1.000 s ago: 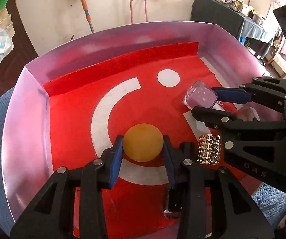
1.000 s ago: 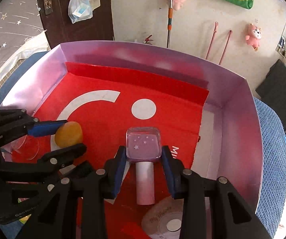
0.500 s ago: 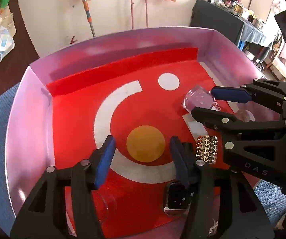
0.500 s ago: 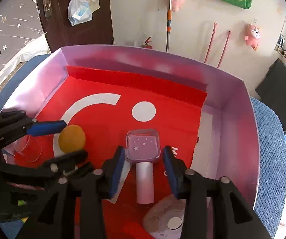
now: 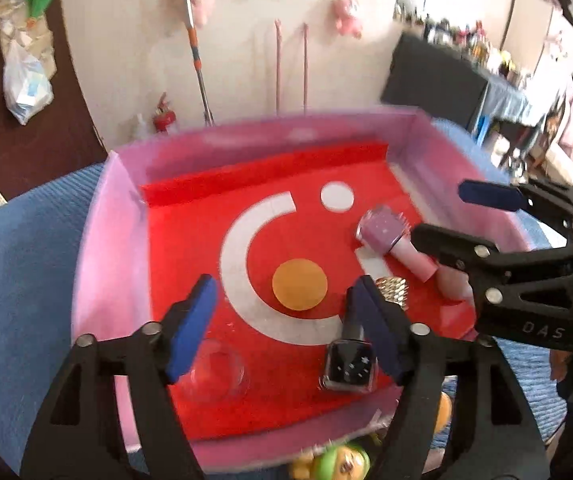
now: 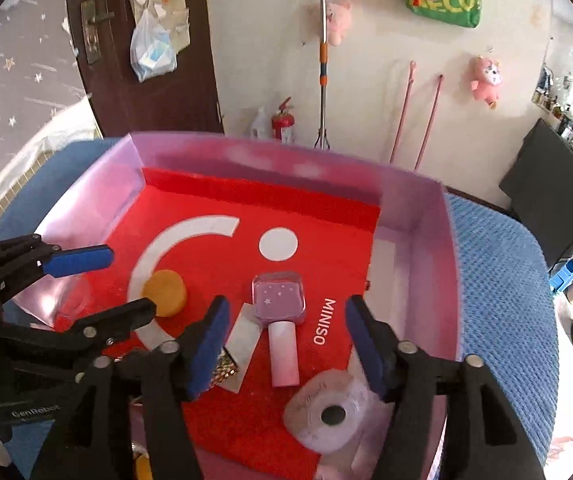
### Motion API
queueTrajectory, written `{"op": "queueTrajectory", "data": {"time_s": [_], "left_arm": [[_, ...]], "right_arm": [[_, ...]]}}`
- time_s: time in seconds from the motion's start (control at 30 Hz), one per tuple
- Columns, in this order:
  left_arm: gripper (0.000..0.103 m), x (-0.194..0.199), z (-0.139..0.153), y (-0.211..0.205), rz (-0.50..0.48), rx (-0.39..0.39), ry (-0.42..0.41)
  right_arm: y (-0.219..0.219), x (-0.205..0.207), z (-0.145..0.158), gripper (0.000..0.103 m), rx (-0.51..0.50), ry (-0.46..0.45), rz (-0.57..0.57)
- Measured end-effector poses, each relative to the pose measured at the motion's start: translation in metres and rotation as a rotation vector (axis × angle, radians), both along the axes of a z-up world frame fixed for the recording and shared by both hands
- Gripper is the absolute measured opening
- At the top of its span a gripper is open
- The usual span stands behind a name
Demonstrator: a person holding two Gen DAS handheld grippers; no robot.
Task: Organize rigid objects
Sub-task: 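Withdraw both tools from the box toward the remaining objects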
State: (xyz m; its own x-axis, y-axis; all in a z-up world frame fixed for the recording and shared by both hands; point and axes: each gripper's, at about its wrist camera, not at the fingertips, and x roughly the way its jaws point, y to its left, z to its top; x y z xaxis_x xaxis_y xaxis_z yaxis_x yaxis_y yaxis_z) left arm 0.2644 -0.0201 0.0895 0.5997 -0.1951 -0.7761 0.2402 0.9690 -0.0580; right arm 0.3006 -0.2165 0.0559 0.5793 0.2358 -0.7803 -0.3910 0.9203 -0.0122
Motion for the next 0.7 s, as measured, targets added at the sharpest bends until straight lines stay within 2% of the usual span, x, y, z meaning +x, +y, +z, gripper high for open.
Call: {"op": "queueTrajectory", "data": {"time_s": [0.1,0.2,0.27,0.33,0.43,0.5,0.7], "left_arm": [[0.072,-0.022,0.021,0.004,0.011,-0.007,-0.076],[0.082,-0.046,0.041,0.007,0.026,-0.028,-0.156],[0.083,-0.063,0.051,0.007,0.028,-0.031,-0.216],[0.084,-0.082,0.061,0.009,0.035,-0.02,-0.274],[0.086,-0.104,0.067,0.013,0.044,-0.029,-0.321],[0.093,-0.121,0.069,0.018,0.056,-0.052,-0.341],[0.093,-0.162,0.066,0.033,0.086,-0.085,-0.384]], "right_arm": [[-0.004,-0.021,0.021,0.08,0.013,-0.062,-0.015],[-0.009,-0.046,0.042,0.091,0.039,-0.127,-0.027],[-0.012,-0.065,0.058,0.099,0.06,-0.175,-0.036],[-0.015,-0.089,0.074,0.103,0.078,-0.234,-0.046],[-0.017,-0.12,0.09,0.103,0.1,-0.295,-0.06],[-0.02,-0.141,0.098,0.103,0.114,-0.326,-0.071],[-0.02,-0.194,0.096,0.103,0.118,-0.395,-0.103]]}}
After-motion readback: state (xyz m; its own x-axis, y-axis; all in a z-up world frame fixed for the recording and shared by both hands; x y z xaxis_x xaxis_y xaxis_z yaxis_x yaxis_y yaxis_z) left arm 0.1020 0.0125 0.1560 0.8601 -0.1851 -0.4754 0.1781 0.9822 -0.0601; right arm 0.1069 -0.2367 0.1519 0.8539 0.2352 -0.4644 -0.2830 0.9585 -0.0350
